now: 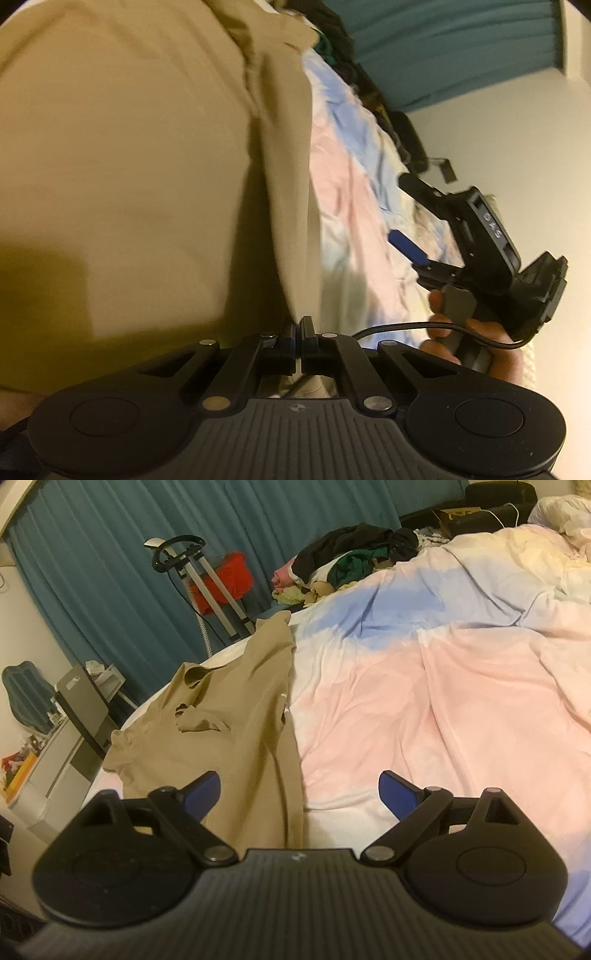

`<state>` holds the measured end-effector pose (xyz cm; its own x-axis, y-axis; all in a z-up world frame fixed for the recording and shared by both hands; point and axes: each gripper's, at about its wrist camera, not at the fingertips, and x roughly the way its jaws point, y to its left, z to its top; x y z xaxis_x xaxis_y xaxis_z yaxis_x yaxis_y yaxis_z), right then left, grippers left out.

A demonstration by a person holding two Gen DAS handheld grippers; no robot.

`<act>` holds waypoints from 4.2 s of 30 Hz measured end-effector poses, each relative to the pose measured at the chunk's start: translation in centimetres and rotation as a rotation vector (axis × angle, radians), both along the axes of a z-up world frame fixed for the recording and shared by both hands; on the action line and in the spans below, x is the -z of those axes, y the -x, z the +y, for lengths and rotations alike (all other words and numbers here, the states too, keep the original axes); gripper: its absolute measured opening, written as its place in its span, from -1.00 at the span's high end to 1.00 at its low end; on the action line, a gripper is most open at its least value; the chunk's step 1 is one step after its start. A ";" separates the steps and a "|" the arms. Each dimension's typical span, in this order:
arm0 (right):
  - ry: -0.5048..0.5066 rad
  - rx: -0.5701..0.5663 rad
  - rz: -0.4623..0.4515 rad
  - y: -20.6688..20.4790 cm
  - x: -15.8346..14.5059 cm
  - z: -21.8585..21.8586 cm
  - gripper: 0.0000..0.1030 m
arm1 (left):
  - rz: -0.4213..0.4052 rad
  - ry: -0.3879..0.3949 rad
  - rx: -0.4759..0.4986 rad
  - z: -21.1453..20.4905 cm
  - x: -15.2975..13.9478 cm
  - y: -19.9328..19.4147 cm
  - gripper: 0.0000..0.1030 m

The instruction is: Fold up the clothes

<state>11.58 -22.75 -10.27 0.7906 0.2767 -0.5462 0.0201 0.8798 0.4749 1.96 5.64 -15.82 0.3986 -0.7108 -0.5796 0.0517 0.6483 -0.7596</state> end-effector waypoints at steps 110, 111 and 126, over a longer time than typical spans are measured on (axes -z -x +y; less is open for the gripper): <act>0.165 -0.053 -0.238 6.6 -5.3 7.0 -0.82 | -0.176 -0.621 -0.065 -3.5 -5.1 3.0 0.28; 0.158 -0.039 -0.244 6.9 -6.1 7.1 -0.82 | -0.193 -0.631 -0.080 -3.2 -6.0 3.2 -0.07; 0.212 0.005 -0.287 7.8 -20.0 10.1 -0.82 | -0.449 -0.699 -0.249 -1.3 -26.3 6.6 -0.99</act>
